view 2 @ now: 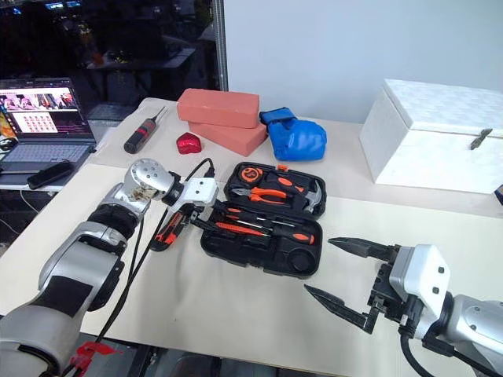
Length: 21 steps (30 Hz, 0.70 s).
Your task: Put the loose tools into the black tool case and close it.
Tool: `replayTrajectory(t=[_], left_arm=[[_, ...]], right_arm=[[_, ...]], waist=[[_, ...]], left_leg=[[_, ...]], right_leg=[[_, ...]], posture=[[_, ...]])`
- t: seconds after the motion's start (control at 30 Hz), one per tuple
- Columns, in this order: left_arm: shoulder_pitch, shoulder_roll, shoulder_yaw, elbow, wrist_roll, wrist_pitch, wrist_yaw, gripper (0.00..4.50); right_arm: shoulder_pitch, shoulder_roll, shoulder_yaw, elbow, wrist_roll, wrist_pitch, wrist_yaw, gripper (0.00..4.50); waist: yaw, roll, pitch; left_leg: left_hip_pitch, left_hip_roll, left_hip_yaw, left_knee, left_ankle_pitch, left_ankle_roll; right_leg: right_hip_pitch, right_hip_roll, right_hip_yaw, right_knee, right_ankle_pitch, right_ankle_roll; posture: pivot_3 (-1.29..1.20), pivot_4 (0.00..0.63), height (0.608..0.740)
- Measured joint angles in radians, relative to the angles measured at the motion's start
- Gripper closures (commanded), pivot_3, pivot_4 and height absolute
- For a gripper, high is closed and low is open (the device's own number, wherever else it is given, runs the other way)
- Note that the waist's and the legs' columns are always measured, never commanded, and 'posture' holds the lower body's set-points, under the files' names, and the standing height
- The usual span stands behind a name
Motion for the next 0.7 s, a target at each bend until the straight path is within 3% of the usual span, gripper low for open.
replayTrajectory(t=[0.07,0.2,0.33,0.5,0.7], left_arm=[[0.000,0.006,0.038,-0.012,-0.039,0.062,-0.041,1.76],[0.026,0.042,0.151,-0.212,-0.169,0.373,-0.050,3.11],[0.194,-0.004,0.219,-0.480,-0.218,0.632,0.138,4.49],[0.431,-0.026,0.222,-0.823,-0.287,0.905,0.279,4.49],[0.498,-0.023,0.205,-0.948,-0.285,0.974,0.392,4.49]], right_arm=[[0.001,0.000,-0.003,0.000,0.000,0.000,-0.004,0.00],[-0.003,0.000,0.000,-0.001,-0.001,0.000,-0.018,0.00],[-0.025,0.001,0.029,0.001,-0.001,0.000,-0.027,0.00],[-0.026,-0.001,0.032,0.003,-0.001,0.000,-0.029,0.00],[-0.027,-0.001,0.033,0.005,-0.002,0.000,-0.027,0.00]], waist=[[-0.003,0.000,0.000],[-0.007,0.000,0.000],[-0.006,0.003,-0.001],[-0.007,0.002,-0.001],[-0.004,0.003,-0.001]], left_leg=[[-0.001,0.000,0.000,0.000,0.000,0.000],[0.000,0.000,-0.001,0.000,0.000,0.000],[0.001,0.000,-0.001,0.000,0.000,0.000],[0.001,0.000,-0.001,0.000,0.000,0.000],[0.003,0.000,-0.001,0.001,0.000,0.000]], right_leg=[[-0.001,0.000,0.000,0.000,0.000,0.000],[0.000,0.000,0.000,0.002,0.000,0.001],[0.000,0.000,0.001,0.002,-0.001,0.001],[-0.001,0.001,0.001,0.004,-0.001,0.001],[0.001,0.001,0.001,0.004,0.000,0.000]], posture=[[0.00,0.150,0.740],[0.00,0.150,0.740],[0.00,0.150,0.740],[0.00,0.150,0.740],[0.00,0.150,0.740]])
